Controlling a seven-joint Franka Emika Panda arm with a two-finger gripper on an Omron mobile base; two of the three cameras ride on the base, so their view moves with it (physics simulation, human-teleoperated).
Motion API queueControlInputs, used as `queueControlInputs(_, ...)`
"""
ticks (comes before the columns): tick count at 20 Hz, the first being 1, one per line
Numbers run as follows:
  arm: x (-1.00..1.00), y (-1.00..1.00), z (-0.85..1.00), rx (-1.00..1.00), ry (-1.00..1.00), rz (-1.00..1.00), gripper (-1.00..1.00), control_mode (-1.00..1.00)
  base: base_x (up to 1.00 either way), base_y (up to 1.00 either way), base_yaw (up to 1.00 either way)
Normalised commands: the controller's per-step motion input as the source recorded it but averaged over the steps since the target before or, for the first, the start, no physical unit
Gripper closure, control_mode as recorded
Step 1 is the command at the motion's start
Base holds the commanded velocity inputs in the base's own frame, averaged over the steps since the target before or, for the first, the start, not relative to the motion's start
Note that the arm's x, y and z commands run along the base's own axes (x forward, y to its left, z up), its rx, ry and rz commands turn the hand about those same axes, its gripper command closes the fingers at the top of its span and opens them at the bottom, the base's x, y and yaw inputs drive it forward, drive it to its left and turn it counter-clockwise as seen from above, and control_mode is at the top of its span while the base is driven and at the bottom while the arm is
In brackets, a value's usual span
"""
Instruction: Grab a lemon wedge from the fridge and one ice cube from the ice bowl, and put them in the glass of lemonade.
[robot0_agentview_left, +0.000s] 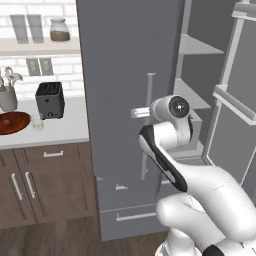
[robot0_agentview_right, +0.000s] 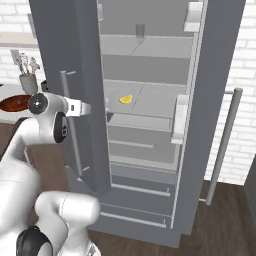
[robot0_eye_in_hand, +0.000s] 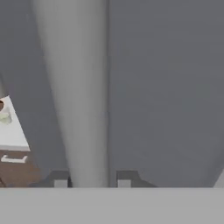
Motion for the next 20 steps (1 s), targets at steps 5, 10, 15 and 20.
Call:
queueControlInputs(5,-1.00,0.59,0.65,-0.07,0.04,0.19,1.00,-1.00,0.00,0.00,0.00)
queueControlInputs(10,-1.00,0.45,0.71,-0.06,0.02,0.18,1.00,-1.00,0.00,0.00,0.00)
queueControlInputs(15,-0.86,-0.06,0.82,0.01,0.00,0.04,1.00,-1.00,0.00,0.00,0.00)
queueControlInputs(20,-0.41,-0.48,0.82,0.11,0.00,-0.02,1.00,-1.00,0.00,0.00,0.00)
